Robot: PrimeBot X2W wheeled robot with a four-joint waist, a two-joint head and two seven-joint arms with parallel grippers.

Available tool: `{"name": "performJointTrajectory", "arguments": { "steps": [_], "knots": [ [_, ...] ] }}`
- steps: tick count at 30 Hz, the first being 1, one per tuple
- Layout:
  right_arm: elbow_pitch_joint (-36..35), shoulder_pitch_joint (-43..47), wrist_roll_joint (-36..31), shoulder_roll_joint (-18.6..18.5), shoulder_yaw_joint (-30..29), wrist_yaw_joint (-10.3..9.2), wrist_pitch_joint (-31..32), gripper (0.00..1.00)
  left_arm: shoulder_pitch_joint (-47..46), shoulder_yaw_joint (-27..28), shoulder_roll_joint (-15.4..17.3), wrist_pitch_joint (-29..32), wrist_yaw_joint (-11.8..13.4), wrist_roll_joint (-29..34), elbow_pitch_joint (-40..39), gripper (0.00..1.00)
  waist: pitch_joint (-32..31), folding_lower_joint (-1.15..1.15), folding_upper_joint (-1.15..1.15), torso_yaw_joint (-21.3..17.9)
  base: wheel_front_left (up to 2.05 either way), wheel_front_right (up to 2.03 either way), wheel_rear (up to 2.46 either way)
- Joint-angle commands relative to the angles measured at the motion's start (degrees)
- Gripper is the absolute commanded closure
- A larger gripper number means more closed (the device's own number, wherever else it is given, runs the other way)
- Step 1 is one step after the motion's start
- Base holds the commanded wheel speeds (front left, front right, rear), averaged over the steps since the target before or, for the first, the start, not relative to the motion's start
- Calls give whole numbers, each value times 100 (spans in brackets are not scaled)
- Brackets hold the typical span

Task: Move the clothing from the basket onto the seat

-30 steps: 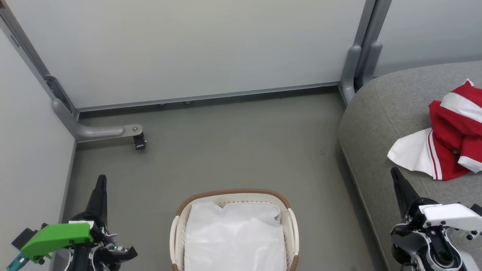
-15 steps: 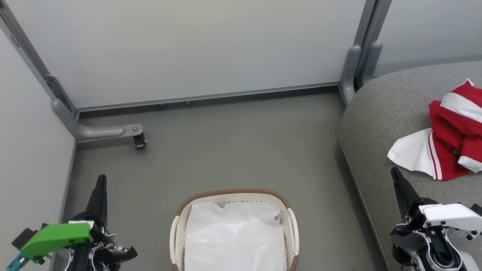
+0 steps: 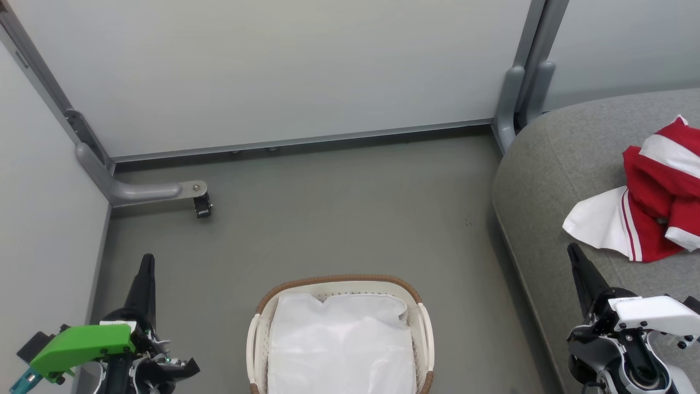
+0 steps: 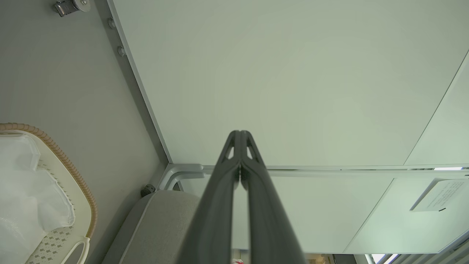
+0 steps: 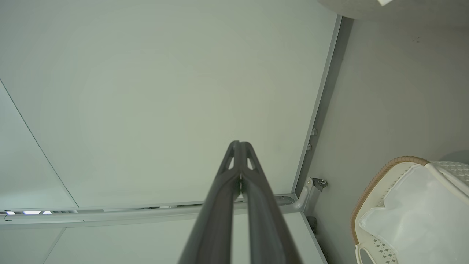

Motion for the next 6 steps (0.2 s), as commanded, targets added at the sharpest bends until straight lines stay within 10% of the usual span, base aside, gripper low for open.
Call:
{"name": "performJointTrajectory", "arguments": {
  "steps": [1, 6],
  "knots": [
    [-23, 60, 23, -34, -7, -2, 6, 100, -57, 12, 38, 23, -32, -18, -6, 100, 0, 0, 0, 0, 0, 0, 0],
    [-23, 60, 23, -34, -7, -2, 6, 100, -57, 12, 38, 23, -32, -18, -6, 100, 0, 0, 0, 0, 0, 0, 0]
  ]
}}
